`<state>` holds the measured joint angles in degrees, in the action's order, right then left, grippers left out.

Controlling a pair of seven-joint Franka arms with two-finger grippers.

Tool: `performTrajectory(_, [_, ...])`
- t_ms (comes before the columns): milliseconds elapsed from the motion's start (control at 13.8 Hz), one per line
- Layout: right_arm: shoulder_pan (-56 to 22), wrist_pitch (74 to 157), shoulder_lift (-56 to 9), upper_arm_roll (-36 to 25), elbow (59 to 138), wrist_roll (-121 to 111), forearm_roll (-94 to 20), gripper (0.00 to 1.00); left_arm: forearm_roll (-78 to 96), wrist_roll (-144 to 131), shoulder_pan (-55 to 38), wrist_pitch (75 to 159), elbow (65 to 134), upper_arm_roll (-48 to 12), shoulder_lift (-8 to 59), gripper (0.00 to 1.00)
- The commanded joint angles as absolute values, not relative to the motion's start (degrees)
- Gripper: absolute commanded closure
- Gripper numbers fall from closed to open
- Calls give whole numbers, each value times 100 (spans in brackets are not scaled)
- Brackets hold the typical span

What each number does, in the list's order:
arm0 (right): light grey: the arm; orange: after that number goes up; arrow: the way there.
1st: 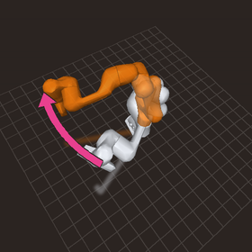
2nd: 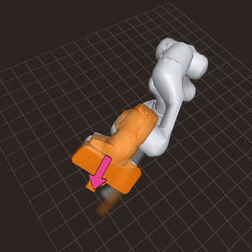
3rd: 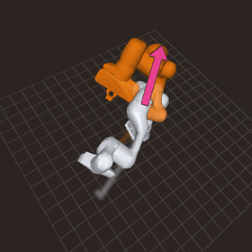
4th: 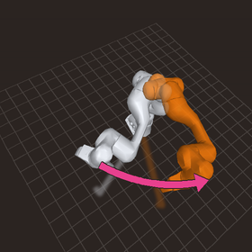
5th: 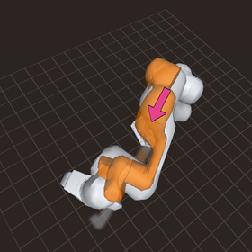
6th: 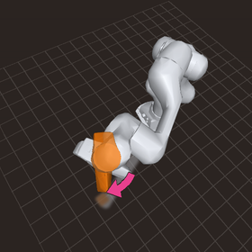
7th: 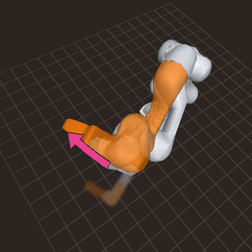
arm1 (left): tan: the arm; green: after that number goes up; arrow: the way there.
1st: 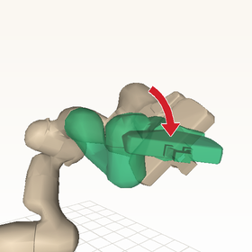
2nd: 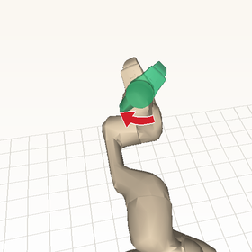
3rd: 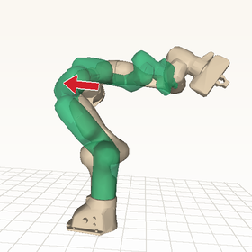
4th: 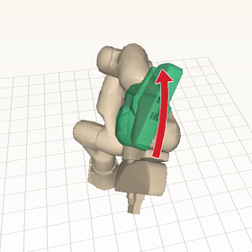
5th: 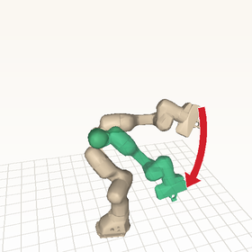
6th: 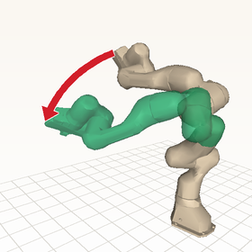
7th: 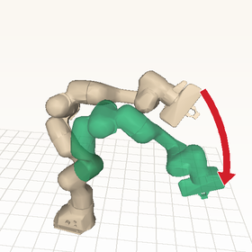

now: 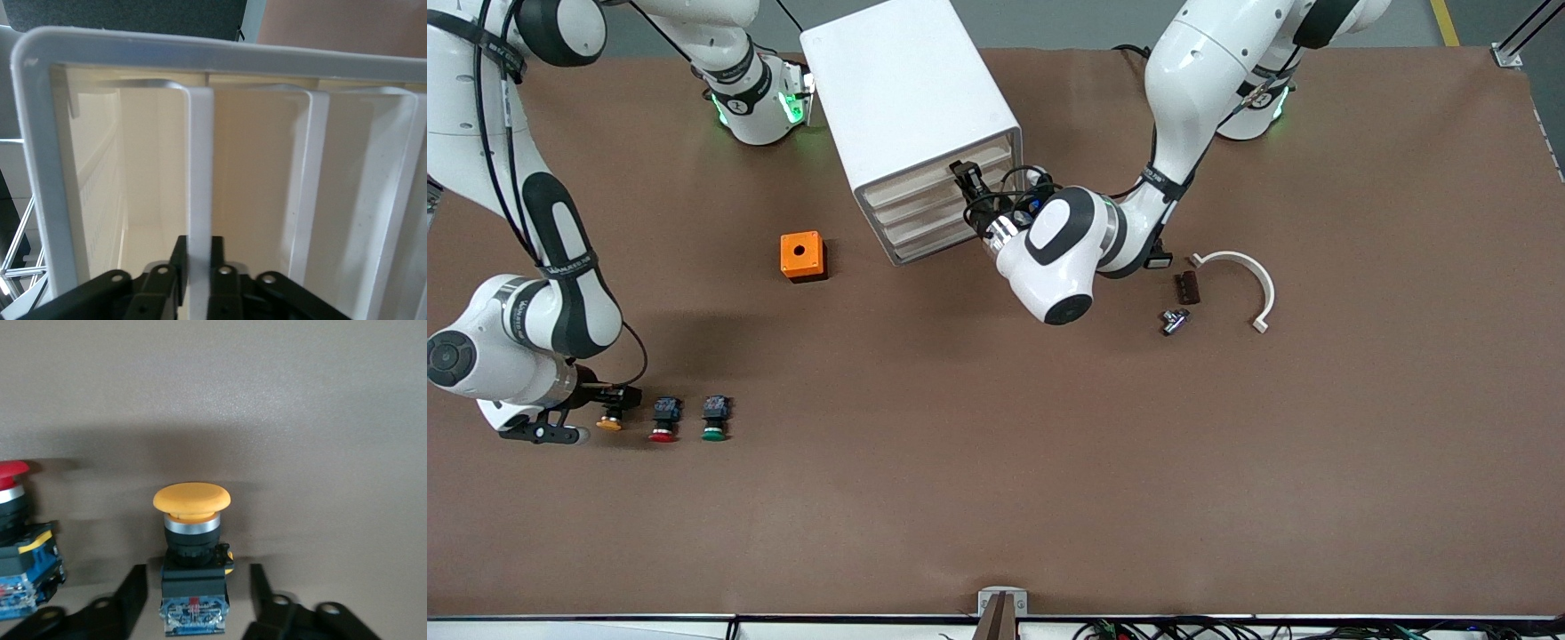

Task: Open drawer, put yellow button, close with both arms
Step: 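Pull the drawer open with the left gripper while the right gripper grasps the yellow button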

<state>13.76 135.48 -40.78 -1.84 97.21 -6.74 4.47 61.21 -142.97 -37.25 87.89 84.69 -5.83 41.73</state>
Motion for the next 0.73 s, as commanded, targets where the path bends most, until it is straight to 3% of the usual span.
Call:
performTrajectory(0, [1389, 13588, -4087, -132, 9703, -598, 387, 60, 6258, -14370, -3753, 8719, 8358, -527, 4210, 100])
performTrajectory(218, [1389, 13544, -4052, -123, 9642, -606, 396, 72, 6188, -14353, -3569, 8710, 8219, -361, 4219, 100])
performTrajectory(436, [1328, 13474, -3903, -79, 9624, -624, 387, 72, 6222, -13942, -3052, 8728, 8121, -334, 4271, 100])
performTrajectory(655, [1091, 12476, -3385, -88, 9536, -197, 395, 72, 6232, -13466, -2778, 8858, 8104, -334, 4394, 100])
